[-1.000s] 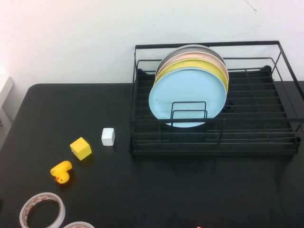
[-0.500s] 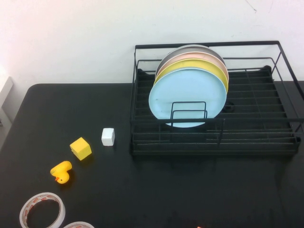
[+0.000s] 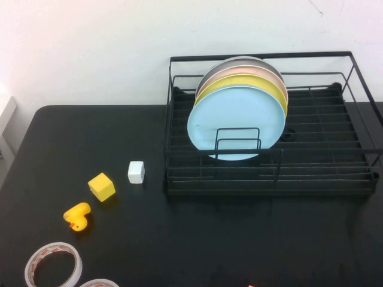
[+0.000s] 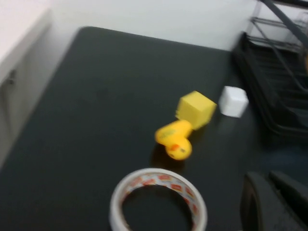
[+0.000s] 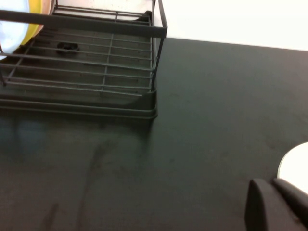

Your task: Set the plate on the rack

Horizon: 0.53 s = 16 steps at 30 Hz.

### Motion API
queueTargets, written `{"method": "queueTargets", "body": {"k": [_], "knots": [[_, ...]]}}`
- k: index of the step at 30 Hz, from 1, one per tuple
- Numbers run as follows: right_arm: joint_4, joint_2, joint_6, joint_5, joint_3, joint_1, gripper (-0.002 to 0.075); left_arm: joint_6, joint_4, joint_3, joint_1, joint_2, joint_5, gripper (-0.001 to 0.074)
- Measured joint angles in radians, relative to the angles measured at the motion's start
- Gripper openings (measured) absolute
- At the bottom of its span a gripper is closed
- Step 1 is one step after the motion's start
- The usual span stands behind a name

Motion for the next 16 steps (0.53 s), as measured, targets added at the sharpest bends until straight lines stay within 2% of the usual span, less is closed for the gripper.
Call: {"method": "queueTargets", "body": {"k": [5, 16], "knots": [[0.0, 0.0, 0.0, 0.0, 0.0, 0.0, -0.0002, 0.007, 0.0, -0.002, -0.052, 0.0, 0.029, -0.0001], [0.0, 0.0, 0.0, 0.0, 0.0, 0.0, -0.0002, 0.014, 0.0, -0.002, -0.052, 0.0, 0.029, -0.0002]]}}
